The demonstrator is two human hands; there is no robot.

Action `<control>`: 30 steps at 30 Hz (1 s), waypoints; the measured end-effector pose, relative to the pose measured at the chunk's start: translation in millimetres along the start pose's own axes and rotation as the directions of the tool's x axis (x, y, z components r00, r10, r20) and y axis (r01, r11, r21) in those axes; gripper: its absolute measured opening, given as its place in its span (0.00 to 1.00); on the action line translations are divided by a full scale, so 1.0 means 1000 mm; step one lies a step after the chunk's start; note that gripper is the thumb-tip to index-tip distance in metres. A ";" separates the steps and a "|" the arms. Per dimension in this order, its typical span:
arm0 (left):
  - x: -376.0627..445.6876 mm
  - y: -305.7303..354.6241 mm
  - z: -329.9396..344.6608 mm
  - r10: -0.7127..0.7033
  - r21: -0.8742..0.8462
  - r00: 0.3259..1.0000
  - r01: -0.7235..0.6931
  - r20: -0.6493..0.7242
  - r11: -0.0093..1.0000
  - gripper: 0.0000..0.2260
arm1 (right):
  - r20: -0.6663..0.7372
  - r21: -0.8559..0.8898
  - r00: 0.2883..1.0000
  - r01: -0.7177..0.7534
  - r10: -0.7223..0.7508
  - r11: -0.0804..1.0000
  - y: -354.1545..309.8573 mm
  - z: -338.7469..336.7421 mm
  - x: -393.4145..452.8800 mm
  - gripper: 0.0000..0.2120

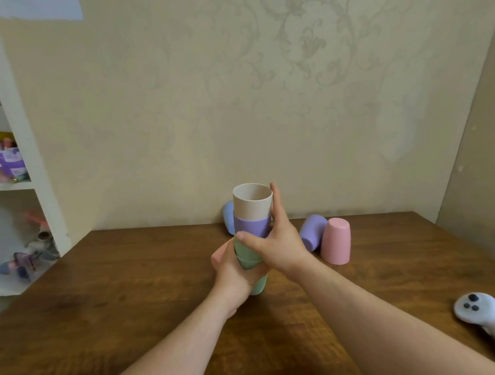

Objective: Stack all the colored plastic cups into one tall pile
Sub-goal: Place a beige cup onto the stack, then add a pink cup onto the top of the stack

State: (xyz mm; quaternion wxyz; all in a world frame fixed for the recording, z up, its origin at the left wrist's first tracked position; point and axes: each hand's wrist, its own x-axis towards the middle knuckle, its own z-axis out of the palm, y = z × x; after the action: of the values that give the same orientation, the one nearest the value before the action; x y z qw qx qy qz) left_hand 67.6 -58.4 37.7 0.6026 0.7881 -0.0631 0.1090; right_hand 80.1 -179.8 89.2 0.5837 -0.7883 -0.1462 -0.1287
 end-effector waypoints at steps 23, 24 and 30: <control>0.052 -0.015 -0.032 -0.071 0.853 0.988 -0.084 0.139 0.515 0.46 | -0.138 -0.088 0.972 -0.204 0.191 0.975 0.063 -0.027 -0.005 0.33; 0.052 -0.019 -0.032 -0.131 0.849 0.982 -0.046 0.135 0.526 0.47 | -0.127 -0.086 0.974 -0.201 0.190 0.976 0.063 -0.025 -0.007 0.33; 0.042 -0.028 -0.040 -0.181 0.845 0.983 0.062 0.042 0.531 0.35 | -0.109 -0.073 0.973 -0.213 0.204 0.974 0.069 -0.022 -0.003 0.31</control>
State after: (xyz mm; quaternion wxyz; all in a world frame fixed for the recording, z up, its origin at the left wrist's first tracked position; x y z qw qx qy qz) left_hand 111.3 -11.6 32.2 0.1522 0.9876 0.0147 0.0344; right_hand 102.5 -220.1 33.3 0.5669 -0.8157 -0.0274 -0.1121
